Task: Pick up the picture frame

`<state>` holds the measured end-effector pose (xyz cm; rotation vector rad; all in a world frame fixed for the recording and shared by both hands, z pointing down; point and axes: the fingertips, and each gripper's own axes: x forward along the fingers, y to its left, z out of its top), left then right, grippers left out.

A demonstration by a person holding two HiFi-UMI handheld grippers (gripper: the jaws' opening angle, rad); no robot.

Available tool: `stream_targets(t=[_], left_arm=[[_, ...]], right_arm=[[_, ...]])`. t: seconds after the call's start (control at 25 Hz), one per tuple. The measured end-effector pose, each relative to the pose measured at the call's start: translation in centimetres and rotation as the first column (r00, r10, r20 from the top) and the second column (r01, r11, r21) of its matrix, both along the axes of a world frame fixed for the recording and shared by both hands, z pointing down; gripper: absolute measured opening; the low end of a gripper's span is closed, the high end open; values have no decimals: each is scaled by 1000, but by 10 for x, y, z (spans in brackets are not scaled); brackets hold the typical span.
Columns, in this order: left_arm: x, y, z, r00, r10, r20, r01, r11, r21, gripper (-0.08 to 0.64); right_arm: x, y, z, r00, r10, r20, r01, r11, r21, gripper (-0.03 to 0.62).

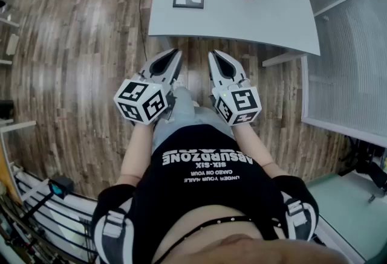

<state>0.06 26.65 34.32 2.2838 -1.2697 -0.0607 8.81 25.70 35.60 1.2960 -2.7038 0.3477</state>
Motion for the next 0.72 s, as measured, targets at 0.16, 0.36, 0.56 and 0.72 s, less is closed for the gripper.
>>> stream_targets(t=[0.16, 0.36, 0.56, 0.72], left_arm=[[-3, -3, 2, 1000, 3, 0, -3, 1000, -3, 35], [-5, -22, 7, 1000, 16, -14, -16, 1000, -11, 35], [-8, -61, 18, 1000, 24, 6, -24, 1000, -18, 35], [-15, -104, 22, 999, 18, 32, -17, 1000, -24, 35]], right_arm=[[-5, -3, 1, 1000, -4, 6, 4, 1000, 0, 15], [-9, -23, 3, 1000, 7, 5, -7, 1000, -4, 15], [-8, -60, 7, 999, 40, -9, -40, 999, 4, 17], [-6, -100, 8, 999, 44, -22, -43, 999, 8, 17]])
